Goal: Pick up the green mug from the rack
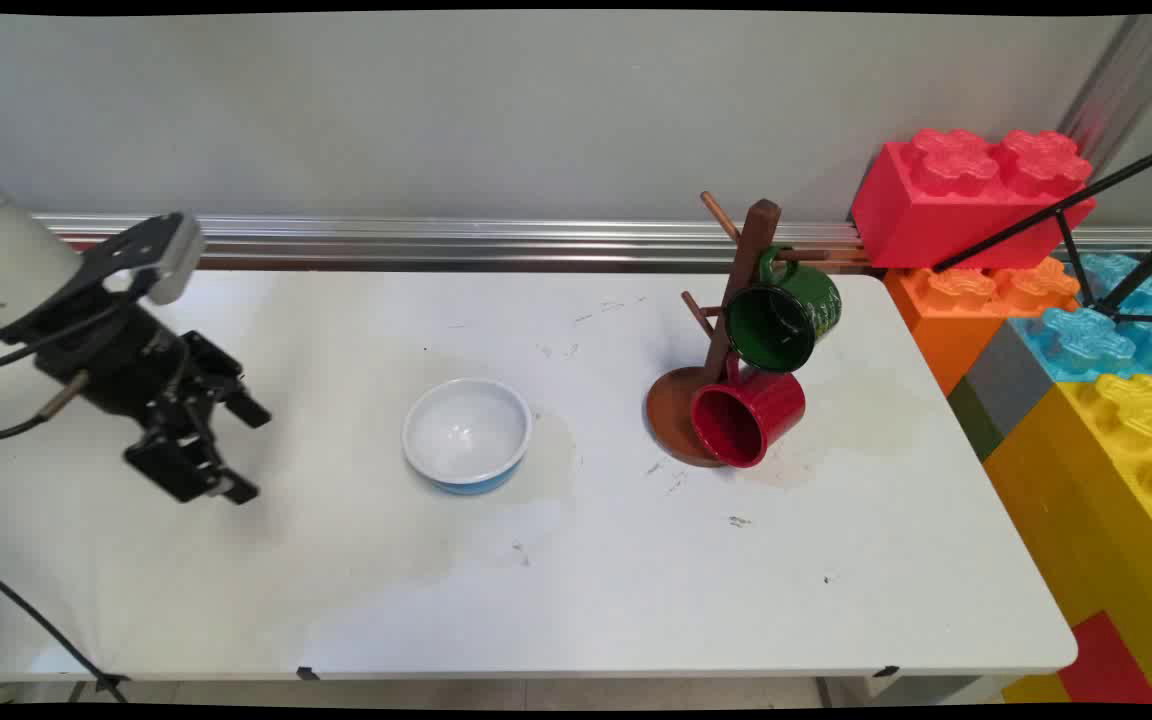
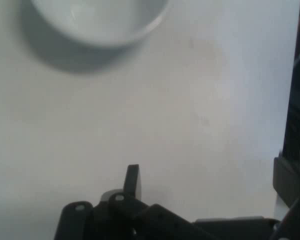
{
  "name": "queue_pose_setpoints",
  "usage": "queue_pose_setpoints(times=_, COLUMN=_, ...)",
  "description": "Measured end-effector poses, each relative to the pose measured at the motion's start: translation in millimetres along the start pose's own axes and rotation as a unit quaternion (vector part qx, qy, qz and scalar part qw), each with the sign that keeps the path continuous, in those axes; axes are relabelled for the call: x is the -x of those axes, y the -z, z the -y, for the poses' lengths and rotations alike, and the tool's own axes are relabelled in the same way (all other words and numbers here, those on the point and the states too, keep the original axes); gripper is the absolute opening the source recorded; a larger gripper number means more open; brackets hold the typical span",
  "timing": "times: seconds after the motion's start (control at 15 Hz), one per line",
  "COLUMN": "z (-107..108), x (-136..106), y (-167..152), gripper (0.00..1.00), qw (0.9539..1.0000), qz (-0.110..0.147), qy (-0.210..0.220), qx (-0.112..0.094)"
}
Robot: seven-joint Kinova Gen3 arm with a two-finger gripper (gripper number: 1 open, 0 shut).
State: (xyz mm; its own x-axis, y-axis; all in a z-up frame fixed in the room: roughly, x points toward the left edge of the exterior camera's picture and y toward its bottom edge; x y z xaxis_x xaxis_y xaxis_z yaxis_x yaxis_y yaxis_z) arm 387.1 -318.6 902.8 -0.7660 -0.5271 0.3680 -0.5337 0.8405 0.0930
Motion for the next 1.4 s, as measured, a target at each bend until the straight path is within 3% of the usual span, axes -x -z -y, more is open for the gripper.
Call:
queue_pose_setpoints(times=0.33, z=-17.2, x=-51.7, y=2.1, gripper=1.0, qw=0.9991, qz=-0.016, qy=0.035, qx=-0.014)
queue_pose_setpoints(times=0.87, z=-65.5, x=-189.7, y=1.5, gripper=1.0, qw=0.9966, qz=-0.046, qy=0.058, qx=-0.037)
queue_pose_setpoints(times=1.4, z=-103.1, x=-292.2, y=-23.4, gripper=1.0, qw=0.9928, qz=-0.047, qy=0.097, qx=-0.052)
